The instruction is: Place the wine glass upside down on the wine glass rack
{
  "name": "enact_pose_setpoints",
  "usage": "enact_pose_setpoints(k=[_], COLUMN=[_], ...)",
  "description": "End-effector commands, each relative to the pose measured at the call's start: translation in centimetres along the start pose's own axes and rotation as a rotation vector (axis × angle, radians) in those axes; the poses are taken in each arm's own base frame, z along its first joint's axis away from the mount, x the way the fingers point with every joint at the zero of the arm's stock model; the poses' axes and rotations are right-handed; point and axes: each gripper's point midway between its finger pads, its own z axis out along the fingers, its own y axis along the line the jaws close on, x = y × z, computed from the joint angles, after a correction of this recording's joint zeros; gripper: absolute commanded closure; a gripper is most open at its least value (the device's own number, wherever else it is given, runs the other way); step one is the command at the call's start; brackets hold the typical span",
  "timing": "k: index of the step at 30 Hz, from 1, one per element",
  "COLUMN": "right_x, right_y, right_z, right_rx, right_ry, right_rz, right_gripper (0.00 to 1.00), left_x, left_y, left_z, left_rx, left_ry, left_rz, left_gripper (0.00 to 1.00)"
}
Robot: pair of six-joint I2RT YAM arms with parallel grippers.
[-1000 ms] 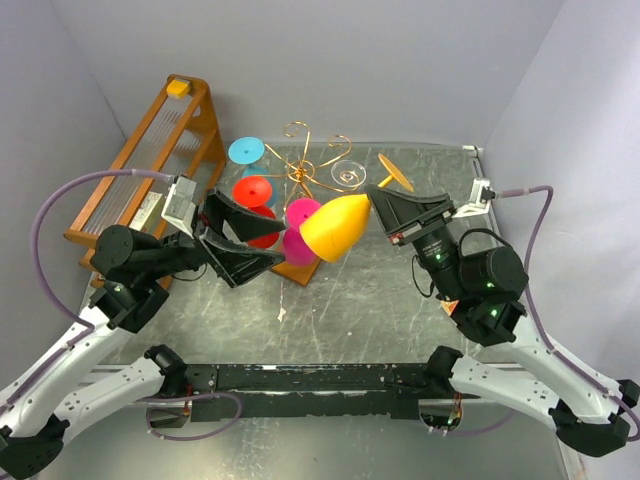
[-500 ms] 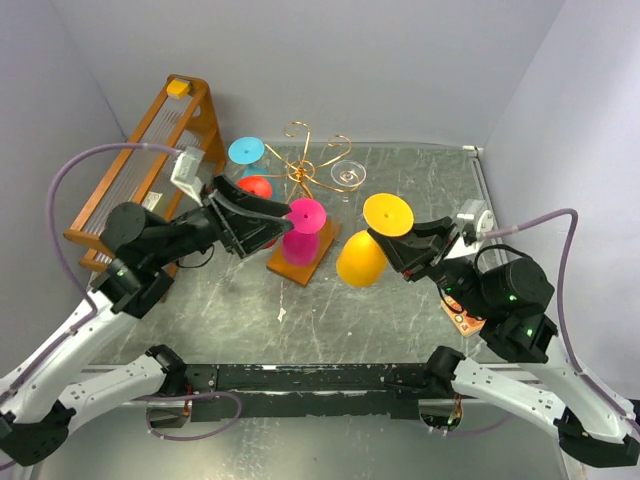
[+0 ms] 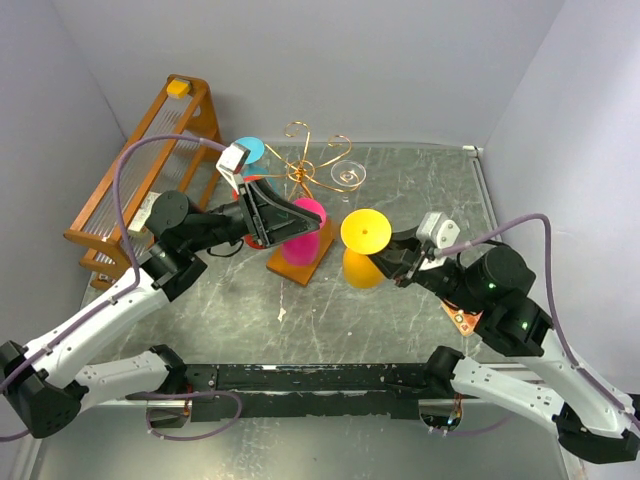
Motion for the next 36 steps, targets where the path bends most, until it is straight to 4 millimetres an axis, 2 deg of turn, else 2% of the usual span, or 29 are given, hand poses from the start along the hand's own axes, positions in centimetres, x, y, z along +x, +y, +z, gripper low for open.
enact_pose_setpoints(k=[1, 8, 13, 24, 31, 36], right_x=[0.5, 2.1, 1.9, 3.4, 3.2, 2.7], right_y=[0.5, 0.7, 0.8, 1.1, 1.2, 1.2], right_z=[0.4, 1.7, 1.7, 2.4, 2.4, 2.2], right_rx=[-0.04, -0.056, -0.056, -0.081, -0.083, -0.087], right_ry=[0.022, 0.071, 0.056, 0.113, 0.108, 0.105], right_rz=[-0.032, -0.03, -0.026, -0.038, -0.03, -0.022], right_gripper=[1.0, 1.0, 1.0, 1.0, 1.0, 1.0], left_x=[0.6, 2.2, 2.7, 2.7, 2.4, 2.4], left_y=[-1.8, -1.2, -0.4, -0.6, -0.6, -1.2], left_z=[0.4, 1.3, 1.3, 1.3, 1.6, 2.1], left_rx=[0.103, 0.101, 0.063, 0.077, 0.076, 0.123], left_ry=[0.022, 0.066, 0.068, 0.068, 0.058, 0.067], left_rz=[-0.043, -0.104, -0.116, -0.177, -0.211, -0.207], left_gripper=[0.24, 0.26, 0.28, 0.46, 0.64, 0.88])
